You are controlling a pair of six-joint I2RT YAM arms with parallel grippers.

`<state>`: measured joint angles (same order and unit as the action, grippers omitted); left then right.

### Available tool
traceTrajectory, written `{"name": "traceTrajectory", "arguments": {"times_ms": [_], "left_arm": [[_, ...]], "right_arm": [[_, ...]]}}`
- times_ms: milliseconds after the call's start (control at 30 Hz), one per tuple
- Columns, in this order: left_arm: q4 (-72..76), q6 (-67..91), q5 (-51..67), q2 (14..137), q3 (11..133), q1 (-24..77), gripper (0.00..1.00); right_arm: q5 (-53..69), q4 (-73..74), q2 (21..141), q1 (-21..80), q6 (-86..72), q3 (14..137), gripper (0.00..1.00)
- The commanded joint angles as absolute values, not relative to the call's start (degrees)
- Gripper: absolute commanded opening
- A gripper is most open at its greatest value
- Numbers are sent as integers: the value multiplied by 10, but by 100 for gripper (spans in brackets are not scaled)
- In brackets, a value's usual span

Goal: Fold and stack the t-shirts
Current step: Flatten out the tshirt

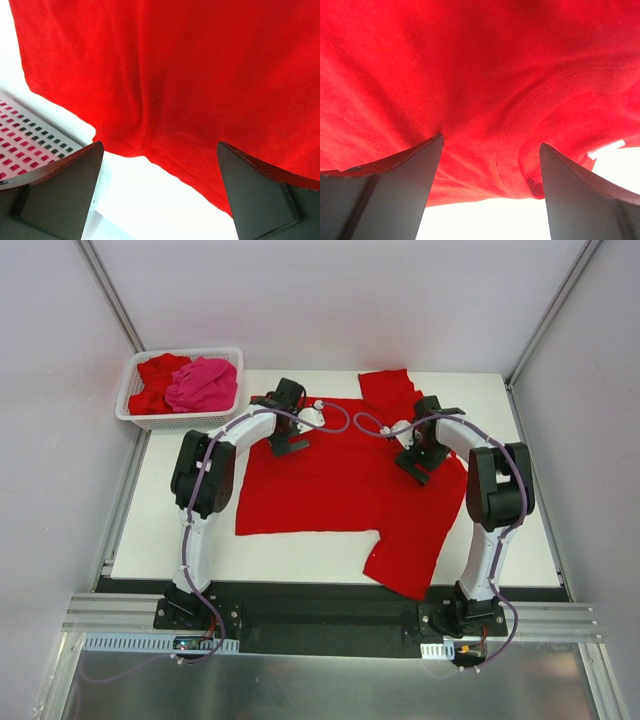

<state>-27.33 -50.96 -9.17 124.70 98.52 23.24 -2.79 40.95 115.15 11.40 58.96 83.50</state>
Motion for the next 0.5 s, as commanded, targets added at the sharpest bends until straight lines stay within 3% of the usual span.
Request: {"name": "traceTrajectory", "arguments": {"times_ms": [0,467], "left_arm": [[-266,-519,-96,1269,994,223,98],[-294,-523,-88,1207,941,225,99]], "right_arm": [[-30,390,1089,110,577,829,82],[-126,262,1137,89,580,882,82]]}}
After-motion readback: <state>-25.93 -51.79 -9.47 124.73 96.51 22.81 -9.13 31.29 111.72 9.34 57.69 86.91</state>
